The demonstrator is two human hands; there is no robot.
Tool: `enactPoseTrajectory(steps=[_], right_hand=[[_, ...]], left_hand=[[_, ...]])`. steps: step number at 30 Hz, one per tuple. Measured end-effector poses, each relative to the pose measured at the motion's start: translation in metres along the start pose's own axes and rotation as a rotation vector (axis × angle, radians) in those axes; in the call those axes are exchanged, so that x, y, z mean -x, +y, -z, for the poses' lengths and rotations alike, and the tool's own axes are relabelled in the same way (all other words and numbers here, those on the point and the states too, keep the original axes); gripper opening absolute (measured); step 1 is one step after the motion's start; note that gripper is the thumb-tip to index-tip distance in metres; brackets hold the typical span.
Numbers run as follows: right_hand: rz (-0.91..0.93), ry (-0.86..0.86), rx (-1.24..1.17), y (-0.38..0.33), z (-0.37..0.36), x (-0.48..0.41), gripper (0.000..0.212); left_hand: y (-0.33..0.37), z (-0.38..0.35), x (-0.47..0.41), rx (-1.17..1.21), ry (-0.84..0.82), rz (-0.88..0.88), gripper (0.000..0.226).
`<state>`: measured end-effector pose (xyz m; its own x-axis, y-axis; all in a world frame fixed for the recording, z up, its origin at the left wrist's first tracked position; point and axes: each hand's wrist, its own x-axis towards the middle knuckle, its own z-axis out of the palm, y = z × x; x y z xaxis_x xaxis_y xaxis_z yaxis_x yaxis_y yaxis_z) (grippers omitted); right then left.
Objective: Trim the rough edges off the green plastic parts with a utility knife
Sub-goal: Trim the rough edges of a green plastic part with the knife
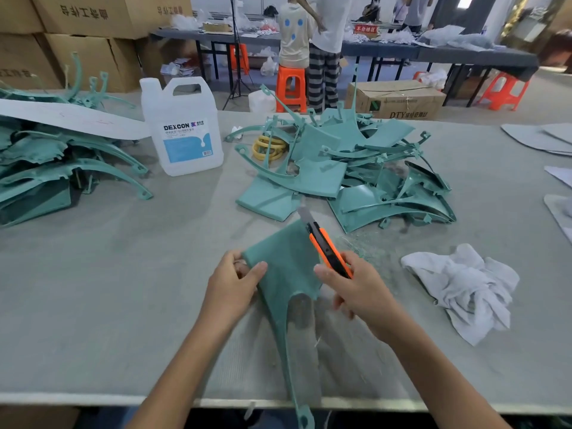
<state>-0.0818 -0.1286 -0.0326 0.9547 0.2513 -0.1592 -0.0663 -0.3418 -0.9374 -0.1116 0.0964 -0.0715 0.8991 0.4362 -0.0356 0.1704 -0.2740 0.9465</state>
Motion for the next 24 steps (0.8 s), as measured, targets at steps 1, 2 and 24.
enactPoseTrajectory(steps=[1, 2, 24], right_hand=[[0.023, 0.044, 0.128, 0.0, 0.007, 0.003, 0.03], [0.051, 0.071, 0.24, 0.0, 0.015, 0.007, 0.036], [0.274, -0.161, 0.913, 0.019, 0.042, 0.047, 0.046]], left_hand=[[-0.005, 0.001, -0.006, -0.145, 0.005, -0.037, 0.044], [-0.01, 0.003, -0.012, -0.286, -0.004, -0.101, 0.06], [-0.019, -0.002, -0.02, -0.979, -0.027, -0.343, 0.046]])
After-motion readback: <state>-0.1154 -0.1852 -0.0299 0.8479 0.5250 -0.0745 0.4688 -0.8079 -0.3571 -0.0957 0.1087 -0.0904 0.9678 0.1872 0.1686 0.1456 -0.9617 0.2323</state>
